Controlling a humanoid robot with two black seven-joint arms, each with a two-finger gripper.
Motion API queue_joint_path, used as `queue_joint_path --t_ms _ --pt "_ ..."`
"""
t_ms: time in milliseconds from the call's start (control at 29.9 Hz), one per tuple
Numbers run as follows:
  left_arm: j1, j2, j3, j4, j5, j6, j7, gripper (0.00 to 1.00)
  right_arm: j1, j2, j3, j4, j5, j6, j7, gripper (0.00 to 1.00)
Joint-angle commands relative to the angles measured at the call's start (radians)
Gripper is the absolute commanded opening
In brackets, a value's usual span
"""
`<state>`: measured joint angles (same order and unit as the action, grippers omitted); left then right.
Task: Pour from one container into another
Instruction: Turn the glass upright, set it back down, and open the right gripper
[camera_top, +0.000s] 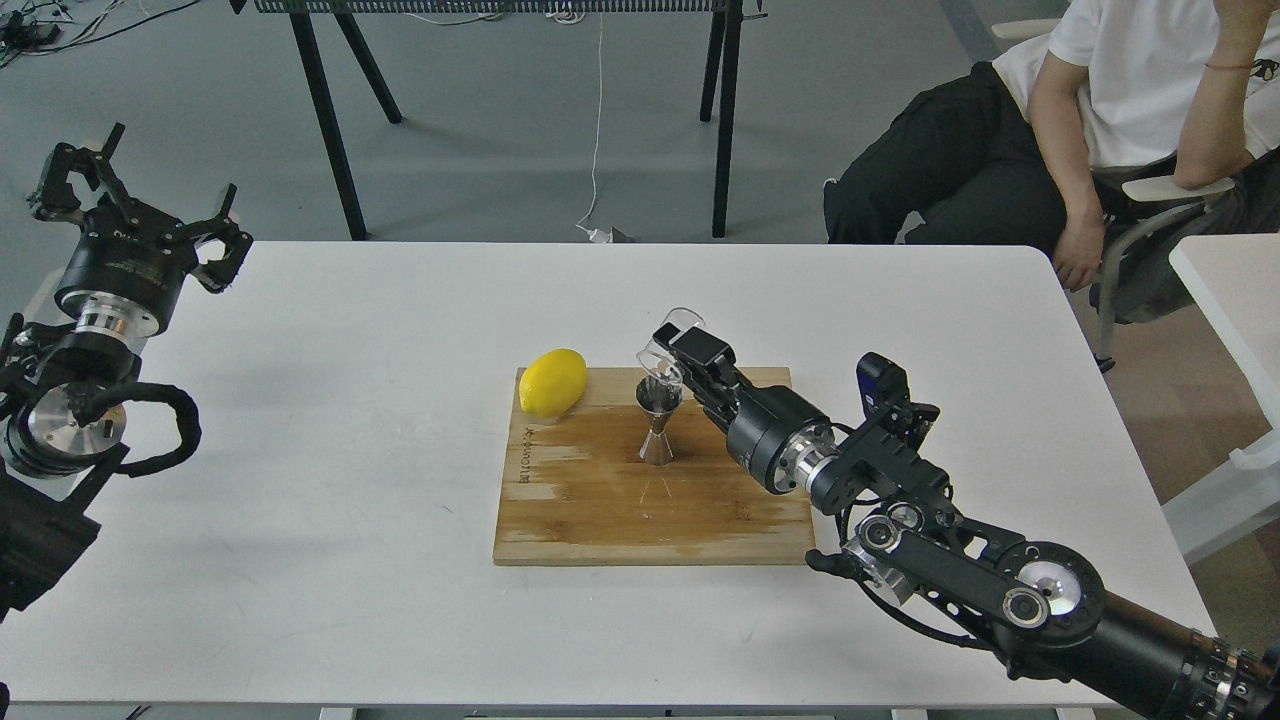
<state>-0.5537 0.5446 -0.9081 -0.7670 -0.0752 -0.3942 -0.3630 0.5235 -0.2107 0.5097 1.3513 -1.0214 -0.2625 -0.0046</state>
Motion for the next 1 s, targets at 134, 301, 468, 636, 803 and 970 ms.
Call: queue_joint_path --t_ms 134,301,468,636,803,970 --pt "0.002 0.000 0.000 0.000 0.000 0.001 -0.008 1.00 0.000 -0.030 -0.039 0.003 -0.022 -0.001 0.009 0.26" --pt "0.003 0.000 0.000 0.000 -0.001 0.003 -0.013 1.00 -0.002 -0.032 -0.040 0.005 -0.025 -0.015 0.037 0.26" --pt "0.012 0.005 0.000 0.000 -0.001 0.003 -0.013 1.00 -0.019 -0.036 -0.036 0.005 -0.020 -0.035 0.064 0.26" --pt "0.012 0.008 0.000 0.000 -0.001 0.005 -0.013 1.00 -0.031 -0.035 -0.010 0.009 -0.005 -0.054 0.066 0.26" --pt "0.014 0.008 0.000 -0.005 -0.001 0.005 -0.013 1.00 -0.095 -0.038 0.108 0.090 0.137 -0.037 0.055 0.27" --pt "0.014 0.015 0.000 -0.009 -0.003 0.005 -0.013 1.00 -0.117 -0.099 0.214 0.167 0.412 -0.018 0.051 0.27"
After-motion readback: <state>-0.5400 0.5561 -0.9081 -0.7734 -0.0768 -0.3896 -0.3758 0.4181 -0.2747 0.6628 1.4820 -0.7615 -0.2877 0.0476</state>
